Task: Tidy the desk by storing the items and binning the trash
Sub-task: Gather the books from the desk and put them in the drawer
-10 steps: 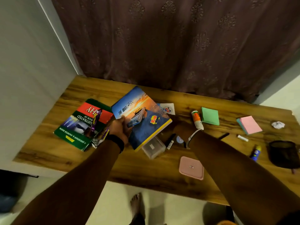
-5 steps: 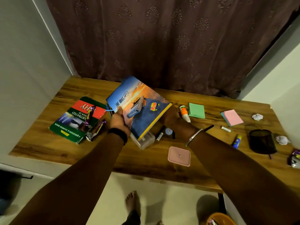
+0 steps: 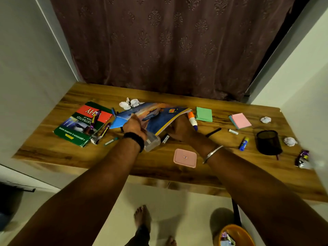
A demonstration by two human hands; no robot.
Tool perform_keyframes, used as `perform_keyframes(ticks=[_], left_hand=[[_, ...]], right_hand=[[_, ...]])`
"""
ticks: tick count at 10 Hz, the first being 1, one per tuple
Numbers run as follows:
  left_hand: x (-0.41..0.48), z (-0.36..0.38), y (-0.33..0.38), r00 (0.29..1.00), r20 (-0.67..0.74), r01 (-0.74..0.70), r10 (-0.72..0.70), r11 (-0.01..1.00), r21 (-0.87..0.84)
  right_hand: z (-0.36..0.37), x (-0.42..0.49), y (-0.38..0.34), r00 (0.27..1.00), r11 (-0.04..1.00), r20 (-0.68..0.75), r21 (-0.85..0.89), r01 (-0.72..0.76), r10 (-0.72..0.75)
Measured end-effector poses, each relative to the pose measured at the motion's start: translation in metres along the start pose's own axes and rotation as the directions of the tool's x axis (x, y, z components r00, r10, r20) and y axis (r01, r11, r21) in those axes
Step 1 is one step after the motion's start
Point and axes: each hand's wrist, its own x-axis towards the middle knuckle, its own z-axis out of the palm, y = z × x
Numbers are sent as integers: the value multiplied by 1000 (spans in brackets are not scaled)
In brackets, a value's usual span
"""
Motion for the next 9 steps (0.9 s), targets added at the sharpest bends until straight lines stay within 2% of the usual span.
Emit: perform_keyframes(ticks=[1, 2, 3, 4, 5, 6, 7, 8, 9], left_hand=[[-19, -9, 10, 999, -33, -35, 36, 999, 29], [-21, -17, 14, 992, -86, -86, 89, 995, 40], [-26, -23, 12, 972, -90, -207, 216, 974, 96], [-25, -40, 9, 963, -17, -266, 270, 956, 126], [-8, -62, 6, 941, 99, -335, 322, 926, 173], [-15, -72, 15, 905, 204, -404, 373, 904, 141], [-32, -77, 31, 897, 160, -434, 413, 890, 140], [-33, -92, 50, 922, 87, -386, 376, 907, 171], [-19, -115, 75, 941, 25, -337, 338, 924, 178]], right_hand=[[4, -37, -50, 998, 970, -16, -235, 60, -66], [2, -49, -68, 991, 958, 3, 255, -128, 132], [-5, -26, -55, 964, 849, 9, 471, -238, 265], [-10, -30, -67, 958, 915, 83, 281, -288, 276], [2, -21, -64, 965, 946, 187, 233, -225, 184], [27, -23, -77, 948, 896, 274, 361, -258, 163], [53, -13, -85, 952, 947, 292, 270, -176, 93], [81, -9, -97, 950, 973, 305, 192, -131, 68], [116, 0, -102, 931, 963, 360, 228, -143, 53]])
